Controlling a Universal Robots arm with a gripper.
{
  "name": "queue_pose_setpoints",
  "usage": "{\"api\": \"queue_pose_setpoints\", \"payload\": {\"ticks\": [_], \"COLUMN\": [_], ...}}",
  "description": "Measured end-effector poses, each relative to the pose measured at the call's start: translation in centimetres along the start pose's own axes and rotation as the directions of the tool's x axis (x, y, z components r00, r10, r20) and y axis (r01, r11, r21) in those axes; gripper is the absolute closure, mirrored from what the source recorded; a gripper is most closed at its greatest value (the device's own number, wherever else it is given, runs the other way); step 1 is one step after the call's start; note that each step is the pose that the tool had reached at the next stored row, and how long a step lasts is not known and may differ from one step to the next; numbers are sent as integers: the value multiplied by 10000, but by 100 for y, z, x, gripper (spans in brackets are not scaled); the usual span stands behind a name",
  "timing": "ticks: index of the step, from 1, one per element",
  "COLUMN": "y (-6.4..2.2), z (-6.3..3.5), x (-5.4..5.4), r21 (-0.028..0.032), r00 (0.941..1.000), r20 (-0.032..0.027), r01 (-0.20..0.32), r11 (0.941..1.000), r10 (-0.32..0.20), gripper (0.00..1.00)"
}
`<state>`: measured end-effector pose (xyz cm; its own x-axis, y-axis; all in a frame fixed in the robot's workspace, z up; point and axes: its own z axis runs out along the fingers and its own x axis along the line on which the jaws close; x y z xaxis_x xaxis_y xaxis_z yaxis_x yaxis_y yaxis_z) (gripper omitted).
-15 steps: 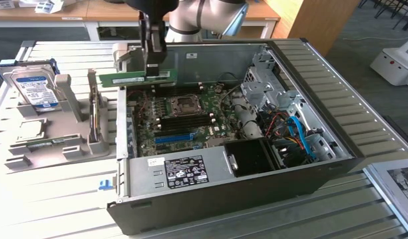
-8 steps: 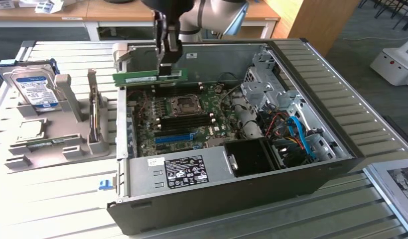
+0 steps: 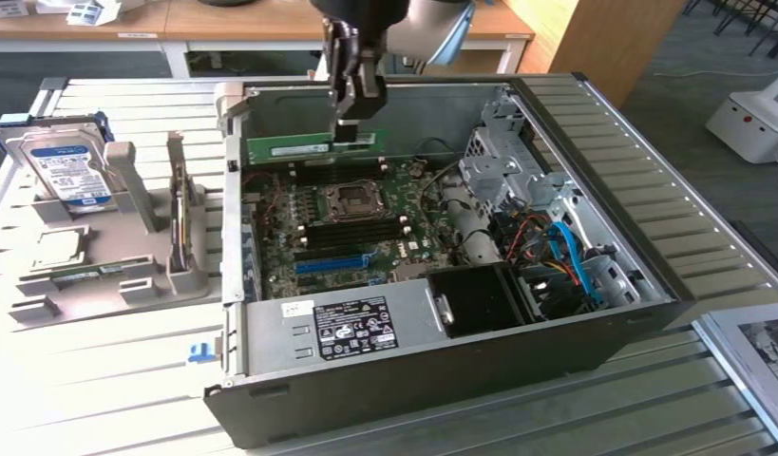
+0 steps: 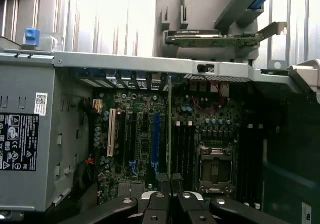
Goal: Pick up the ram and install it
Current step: 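Pick up the ram and move it above insertion slot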
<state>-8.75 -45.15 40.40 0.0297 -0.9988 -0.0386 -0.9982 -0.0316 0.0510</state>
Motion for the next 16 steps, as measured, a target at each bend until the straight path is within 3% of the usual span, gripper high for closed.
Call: {"api": "queue_pose_setpoints", "payload": {"ticks": [8,16], "y": [-294,-320], "z": [-16,-11], "x": [14,14], "r21": [-7,-4], "r00": [10000,10000], "r20": [0,7], "r01": [1,1], "r11": [10000,10000], "r10": [-1,-1], "gripper": [88,88]}}
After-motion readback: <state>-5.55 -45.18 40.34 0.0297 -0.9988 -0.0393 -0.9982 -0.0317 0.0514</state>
